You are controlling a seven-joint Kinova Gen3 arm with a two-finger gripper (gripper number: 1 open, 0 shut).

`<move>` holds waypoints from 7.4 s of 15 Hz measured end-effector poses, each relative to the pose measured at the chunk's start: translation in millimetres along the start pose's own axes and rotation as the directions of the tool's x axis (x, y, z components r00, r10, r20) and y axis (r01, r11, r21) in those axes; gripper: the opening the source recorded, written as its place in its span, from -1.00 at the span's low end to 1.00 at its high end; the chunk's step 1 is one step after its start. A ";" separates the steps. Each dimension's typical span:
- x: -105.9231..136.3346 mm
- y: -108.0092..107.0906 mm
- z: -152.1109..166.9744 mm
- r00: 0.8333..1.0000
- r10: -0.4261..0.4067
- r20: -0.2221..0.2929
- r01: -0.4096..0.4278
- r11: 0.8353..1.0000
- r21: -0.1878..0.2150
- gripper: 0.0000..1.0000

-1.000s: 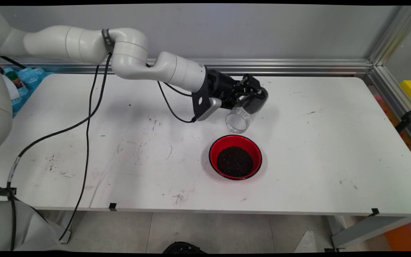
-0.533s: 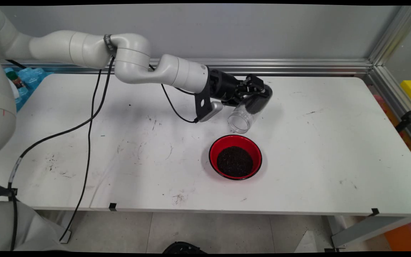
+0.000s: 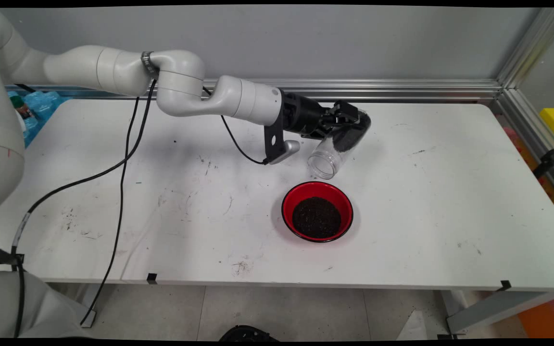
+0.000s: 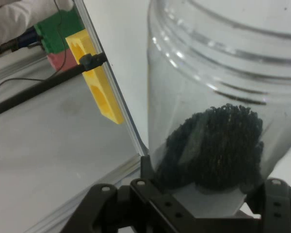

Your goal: Pour the black seasoning powder in the red bowl

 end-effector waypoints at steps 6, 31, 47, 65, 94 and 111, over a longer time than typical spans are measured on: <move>1.7 -0.9 -2.3 0.998 0.067 0.008 -0.067 0.997 0.024 -1.00; 28.1 -5.6 9.5 0.974 0.204 0.095 -0.214 0.970 0.117 -1.00; 36.3 -8.0 8.1 0.951 0.281 0.131 -0.300 0.941 0.159 -1.00; 42.5 -9.5 3.4 0.925 0.347 0.152 -0.372 0.908 0.190 -1.00; 58.3 1.9 -14.1 0.884 0.439 0.161 -0.464 0.863 0.200 -1.00; 69.0 13.9 -10.8 0.868 0.480 0.129 -0.497 0.840 0.219 -1.00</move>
